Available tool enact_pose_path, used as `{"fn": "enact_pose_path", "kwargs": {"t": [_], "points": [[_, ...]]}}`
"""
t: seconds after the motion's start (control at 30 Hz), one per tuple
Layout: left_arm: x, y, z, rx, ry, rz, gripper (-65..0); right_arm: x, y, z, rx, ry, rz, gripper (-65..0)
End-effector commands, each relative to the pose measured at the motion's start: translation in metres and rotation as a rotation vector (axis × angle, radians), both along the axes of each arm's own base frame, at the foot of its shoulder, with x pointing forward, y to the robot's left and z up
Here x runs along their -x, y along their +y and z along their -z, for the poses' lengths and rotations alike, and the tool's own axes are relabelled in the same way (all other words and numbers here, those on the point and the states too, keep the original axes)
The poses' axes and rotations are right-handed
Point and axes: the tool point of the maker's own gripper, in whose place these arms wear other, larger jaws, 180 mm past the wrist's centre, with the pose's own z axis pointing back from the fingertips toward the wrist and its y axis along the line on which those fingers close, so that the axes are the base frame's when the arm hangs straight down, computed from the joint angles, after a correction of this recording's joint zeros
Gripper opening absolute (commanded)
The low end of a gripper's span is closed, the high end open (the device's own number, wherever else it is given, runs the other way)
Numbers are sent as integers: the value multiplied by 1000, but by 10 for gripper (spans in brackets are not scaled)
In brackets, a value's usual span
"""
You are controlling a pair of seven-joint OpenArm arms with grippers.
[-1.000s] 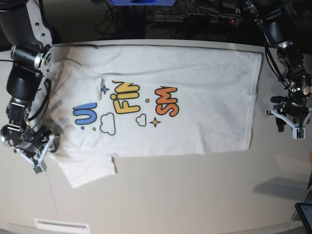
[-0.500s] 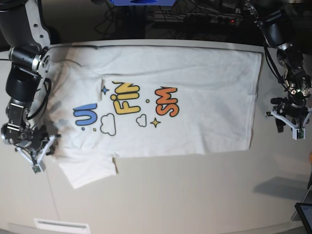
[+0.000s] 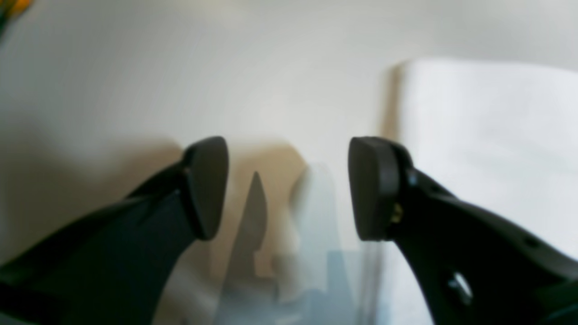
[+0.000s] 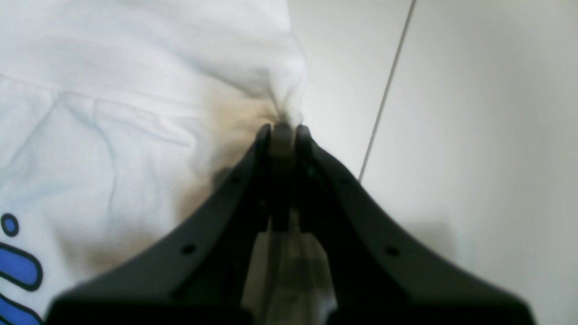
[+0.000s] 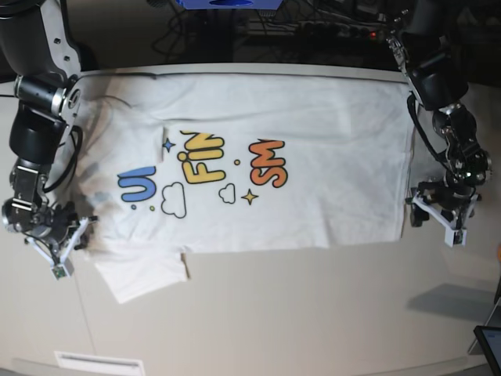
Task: Fold the T-shirt properly
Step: 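Grasp the side edges of the shirt with both grippers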
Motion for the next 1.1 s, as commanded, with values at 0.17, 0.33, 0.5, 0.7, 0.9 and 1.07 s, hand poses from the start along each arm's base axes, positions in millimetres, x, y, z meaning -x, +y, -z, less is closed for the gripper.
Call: {"fn": "enact_pose_path", "kwargs": {"t": [0.17, 0.33, 0.5, 0.7, 0.9, 1.07], "points": [[-32, 8, -1, 92, -1, -50, -215, -1, -7, -5, 25, 0, 0, -647], [-41, 1, 8, 152, 24, -60, -215, 2, -8, -2, 27, 8, 0, -647], [-48, -13, 14, 185, 34, -49, -215, 1, -8, -2, 27, 7, -1, -647], [-50, -41, 27, 160, 83, 36, -215, 1, -8, -3, 29, 6, -1, -647], [-53, -51, 28, 174, 81, 46, -217, 2, -15, -4, 39, 8, 3, -647], [-51, -34, 21, 147, 76, 30, -217, 2, -15, -4, 39, 8, 3, -647]]}}
